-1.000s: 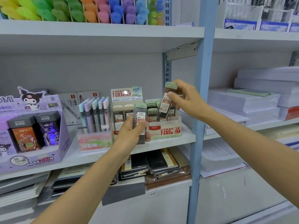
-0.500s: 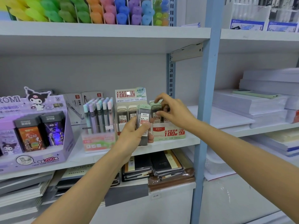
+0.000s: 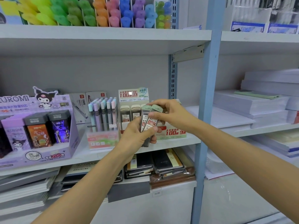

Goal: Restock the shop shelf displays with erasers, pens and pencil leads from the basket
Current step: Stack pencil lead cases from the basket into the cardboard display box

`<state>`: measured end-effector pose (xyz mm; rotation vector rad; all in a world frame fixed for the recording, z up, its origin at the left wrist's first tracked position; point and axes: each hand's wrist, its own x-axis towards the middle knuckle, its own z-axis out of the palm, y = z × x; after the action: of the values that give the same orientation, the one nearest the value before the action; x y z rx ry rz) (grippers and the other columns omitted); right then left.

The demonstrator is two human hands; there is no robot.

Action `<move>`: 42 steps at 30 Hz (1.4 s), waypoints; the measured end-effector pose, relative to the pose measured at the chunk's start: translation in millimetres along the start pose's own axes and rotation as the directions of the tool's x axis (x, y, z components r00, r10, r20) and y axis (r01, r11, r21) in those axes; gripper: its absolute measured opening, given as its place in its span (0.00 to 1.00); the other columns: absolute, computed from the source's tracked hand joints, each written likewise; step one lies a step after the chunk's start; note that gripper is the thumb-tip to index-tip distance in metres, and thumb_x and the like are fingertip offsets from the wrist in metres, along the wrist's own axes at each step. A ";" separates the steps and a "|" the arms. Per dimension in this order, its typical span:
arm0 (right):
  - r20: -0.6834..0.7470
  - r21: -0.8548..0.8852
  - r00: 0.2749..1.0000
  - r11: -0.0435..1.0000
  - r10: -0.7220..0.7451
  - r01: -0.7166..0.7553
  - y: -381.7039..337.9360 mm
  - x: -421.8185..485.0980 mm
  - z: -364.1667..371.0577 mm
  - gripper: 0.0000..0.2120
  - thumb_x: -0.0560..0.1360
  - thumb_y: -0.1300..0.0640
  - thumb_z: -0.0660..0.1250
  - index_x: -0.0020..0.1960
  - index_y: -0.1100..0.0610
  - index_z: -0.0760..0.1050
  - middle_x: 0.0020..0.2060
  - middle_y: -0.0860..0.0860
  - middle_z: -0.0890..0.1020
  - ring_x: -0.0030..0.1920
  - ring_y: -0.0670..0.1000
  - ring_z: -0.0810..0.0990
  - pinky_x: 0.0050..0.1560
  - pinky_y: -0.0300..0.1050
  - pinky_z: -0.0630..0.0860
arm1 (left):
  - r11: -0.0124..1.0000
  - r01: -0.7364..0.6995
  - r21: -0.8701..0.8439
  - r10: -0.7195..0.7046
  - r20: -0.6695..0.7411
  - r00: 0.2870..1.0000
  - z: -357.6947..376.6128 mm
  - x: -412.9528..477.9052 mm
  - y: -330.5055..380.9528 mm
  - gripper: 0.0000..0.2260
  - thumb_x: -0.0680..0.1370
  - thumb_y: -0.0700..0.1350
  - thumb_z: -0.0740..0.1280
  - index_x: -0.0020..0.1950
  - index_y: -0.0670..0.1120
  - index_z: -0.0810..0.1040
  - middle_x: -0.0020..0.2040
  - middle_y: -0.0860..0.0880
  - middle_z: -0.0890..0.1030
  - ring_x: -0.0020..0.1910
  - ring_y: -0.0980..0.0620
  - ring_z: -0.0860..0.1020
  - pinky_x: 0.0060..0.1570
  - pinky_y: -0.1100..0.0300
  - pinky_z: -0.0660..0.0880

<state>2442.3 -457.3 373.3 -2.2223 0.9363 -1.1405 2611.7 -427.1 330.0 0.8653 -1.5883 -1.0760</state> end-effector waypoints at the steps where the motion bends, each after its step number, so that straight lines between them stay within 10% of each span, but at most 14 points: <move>1: -0.010 0.031 1.000 1.000 0.000 0.000 -0.4 -1.2 0.3 0.13 0.76 0.56 0.69 0.60 0.53 0.77 0.47 0.50 0.84 0.43 0.44 0.82 0.39 0.38 0.79 | 1.000 0.008 -0.001 -0.008 -0.002 1.000 0.2 -1.6 0.3 0.13 0.77 0.43 0.70 0.61 0.46 0.74 0.46 0.46 0.86 0.36 0.54 0.82 0.33 0.66 0.76; 8: -0.119 -0.072 0.993 0.997 0.028 -0.037 1.1 -11.0 -30.7 0.09 0.78 0.57 0.66 0.57 0.56 0.77 0.45 0.52 0.82 0.43 0.48 0.82 0.42 0.43 0.79 | 0.946 -0.078 0.314 0.118 -0.110 0.987 -3.4 -1.8 -1.7 0.11 0.79 0.47 0.68 0.60 0.52 0.72 0.56 0.57 0.79 0.55 0.59 0.78 0.49 0.67 0.73; 13: -0.421 -0.230 0.906 0.971 -0.034 -0.070 1.1 -17.9 -73.6 0.06 0.79 0.60 0.64 0.53 0.53 0.78 0.40 0.44 0.80 0.35 0.36 0.77 0.35 0.31 0.71 | 0.600 -0.284 0.748 0.389 0.037 0.920 2.5 -1.3 -12.0 0.12 0.79 0.46 0.65 0.62 0.53 0.73 0.63 0.59 0.72 0.67 0.57 0.66 0.64 0.63 0.60; 20: -0.406 -0.401 0.912 0.908 -0.060 -0.119 4.9 -21.9 -86.0 0.07 0.77 0.60 0.67 0.55 0.55 0.80 0.45 0.48 0.82 0.43 0.45 0.79 0.40 0.31 0.71 | 0.194 -0.316 0.929 0.297 0.252 0.921 12.1 6.2 -28.0 0.29 0.80 0.51 0.62 0.79 0.52 0.55 0.80 0.54 0.55 0.79 0.52 0.48 0.76 0.50 0.40; 42: -0.202 -0.498 0.979 0.862 -0.010 -0.094 -12.2 35.8 -57.6 0.11 0.76 0.57 0.70 0.57 0.56 0.81 0.48 0.47 0.82 0.44 0.42 0.77 0.47 0.33 0.71 | 0.140 -0.344 0.929 0.371 0.273 0.887 -1.3 9.4 -29.0 0.29 0.79 0.48 0.64 0.78 0.50 0.58 0.78 0.53 0.60 0.76 0.52 0.55 0.75 0.56 0.46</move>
<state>2413.7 -481.7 431.1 -2.4994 1.5097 -1.2181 2611.4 -446.1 306.1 1.1390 -2.2804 0.5048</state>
